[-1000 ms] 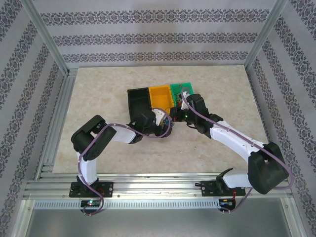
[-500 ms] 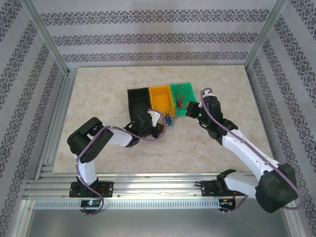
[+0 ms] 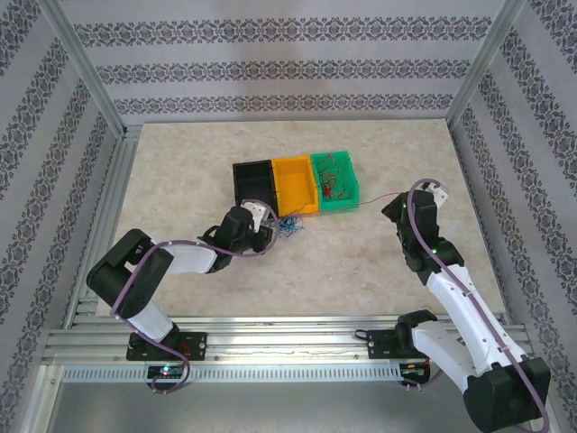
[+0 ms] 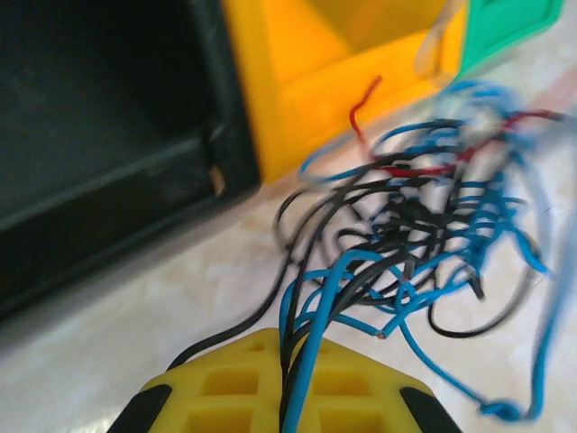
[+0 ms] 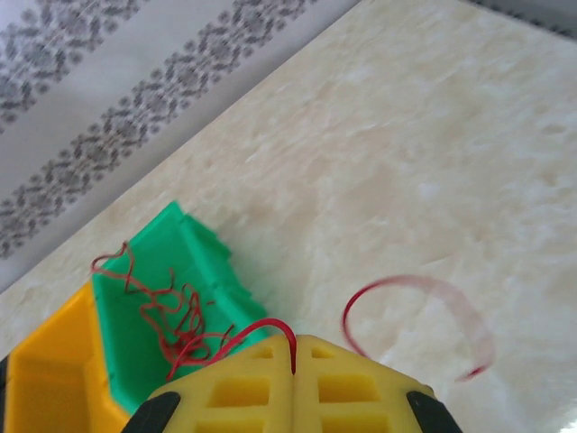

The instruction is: Untangle the cables

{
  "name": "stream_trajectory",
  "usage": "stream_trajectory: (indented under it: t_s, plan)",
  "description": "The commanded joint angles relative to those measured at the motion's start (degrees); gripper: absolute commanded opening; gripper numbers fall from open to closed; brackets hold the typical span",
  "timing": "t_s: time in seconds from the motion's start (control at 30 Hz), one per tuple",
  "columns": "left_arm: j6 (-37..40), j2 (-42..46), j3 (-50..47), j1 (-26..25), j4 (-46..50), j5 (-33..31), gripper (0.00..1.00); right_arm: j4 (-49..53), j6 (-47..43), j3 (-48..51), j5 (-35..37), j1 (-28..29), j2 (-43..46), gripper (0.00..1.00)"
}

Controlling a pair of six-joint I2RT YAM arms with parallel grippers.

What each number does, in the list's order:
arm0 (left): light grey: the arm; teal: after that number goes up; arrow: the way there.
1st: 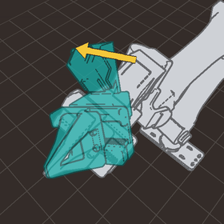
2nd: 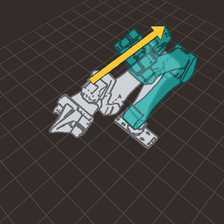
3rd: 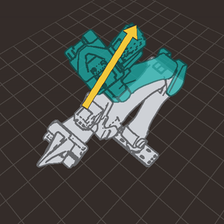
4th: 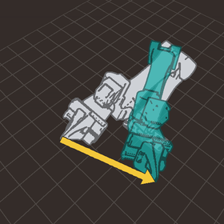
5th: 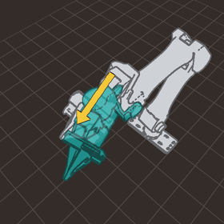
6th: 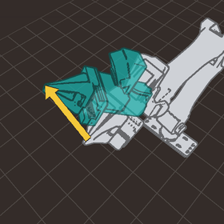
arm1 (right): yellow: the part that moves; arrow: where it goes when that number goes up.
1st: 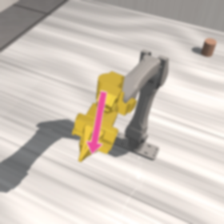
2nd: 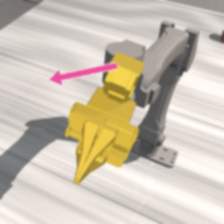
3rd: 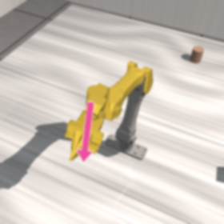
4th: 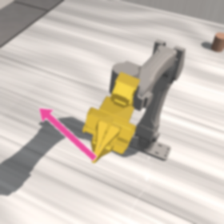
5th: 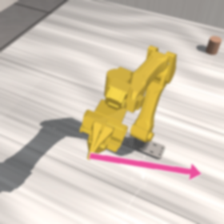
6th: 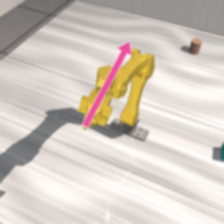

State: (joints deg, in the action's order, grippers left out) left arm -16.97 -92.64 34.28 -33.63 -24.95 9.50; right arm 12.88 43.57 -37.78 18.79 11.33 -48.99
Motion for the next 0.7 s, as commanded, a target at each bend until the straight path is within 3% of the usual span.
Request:
stream_trajectory:
  t_s: [0.0, 0.17, 0.43, 0.57, 0.67]
  plan:
    - [0.51, 1.87, -0.22, 0.25, 5.20, -1.04, 0.00, 1.29, 0.61, 0.78, 1.91, -2.35, 0.96, 0.00]
    - [2.38, 0.96, 1.55, 0.23, 9.50, 2.17, 0.00, 0.20, -4.31, -1.56, -1.23, -3.40, 0.10, 0.00]
    - [-0.04, 0.34, 1.61, 0.22, 18.14, -10.79, 0.00, 0.77, -7.62, -5.10, -1.51, -12.84, 4.02, 0.00]
    - [-1.12, -0.06, 2.10, 0.22, 21.50, -16.11, 0.00, 0.09, -5.81, -5.46, -5.47, -18.89, 5.22, 0.00]
    - [1.04, 0.02, 1.28, -0.05, 19.05, -13.62, 0.00, -1.20, -7.07, -5.97, -11.36, -19.70, 4.33, 0.00]
